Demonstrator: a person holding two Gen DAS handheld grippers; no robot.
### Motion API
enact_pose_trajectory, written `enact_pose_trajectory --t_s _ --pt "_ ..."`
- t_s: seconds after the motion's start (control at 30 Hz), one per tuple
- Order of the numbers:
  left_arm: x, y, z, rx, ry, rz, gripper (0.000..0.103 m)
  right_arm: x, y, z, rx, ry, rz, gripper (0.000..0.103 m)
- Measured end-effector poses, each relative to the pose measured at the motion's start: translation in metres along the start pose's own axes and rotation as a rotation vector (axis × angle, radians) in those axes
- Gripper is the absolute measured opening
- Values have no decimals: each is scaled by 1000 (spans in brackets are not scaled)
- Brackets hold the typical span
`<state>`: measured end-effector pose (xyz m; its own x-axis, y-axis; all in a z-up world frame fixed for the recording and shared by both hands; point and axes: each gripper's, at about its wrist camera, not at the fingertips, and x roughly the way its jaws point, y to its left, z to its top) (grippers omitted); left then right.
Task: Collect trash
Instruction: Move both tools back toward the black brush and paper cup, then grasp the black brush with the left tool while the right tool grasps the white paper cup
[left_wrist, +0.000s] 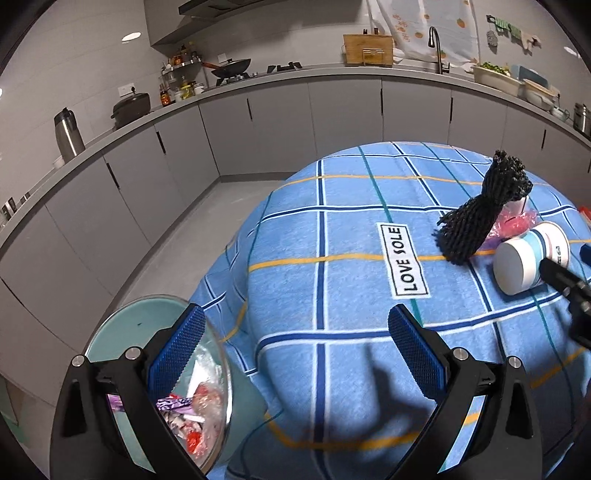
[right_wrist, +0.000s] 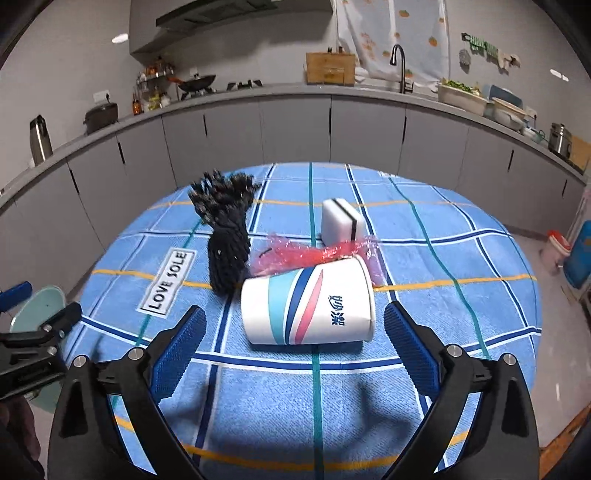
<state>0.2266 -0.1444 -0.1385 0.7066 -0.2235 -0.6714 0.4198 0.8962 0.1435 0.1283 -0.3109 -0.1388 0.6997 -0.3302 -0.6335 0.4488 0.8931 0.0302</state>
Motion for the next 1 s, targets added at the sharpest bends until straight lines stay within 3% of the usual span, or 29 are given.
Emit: enact_pose_trajectory --t_s 0.33,0.43,0.7,0.83,1.0 --pt "11 -6 6 6 6 -26 98 36 -3 3 -1 77 -34 95" --pt "12 -8 9 8 5 -32 98 36 -6 2 3 83 -16 86" --pt "5 -23 17 25 -14 -54 98 -6 -18 -4 -15 36 34 86" --pt "4 -40 22 38 -12 -87 98 -36 -46 -10 5 -16 -16 86" --pt "4 -80 32 93 -33 -138 98 -36 -81 -12 73 -24 -49 86"
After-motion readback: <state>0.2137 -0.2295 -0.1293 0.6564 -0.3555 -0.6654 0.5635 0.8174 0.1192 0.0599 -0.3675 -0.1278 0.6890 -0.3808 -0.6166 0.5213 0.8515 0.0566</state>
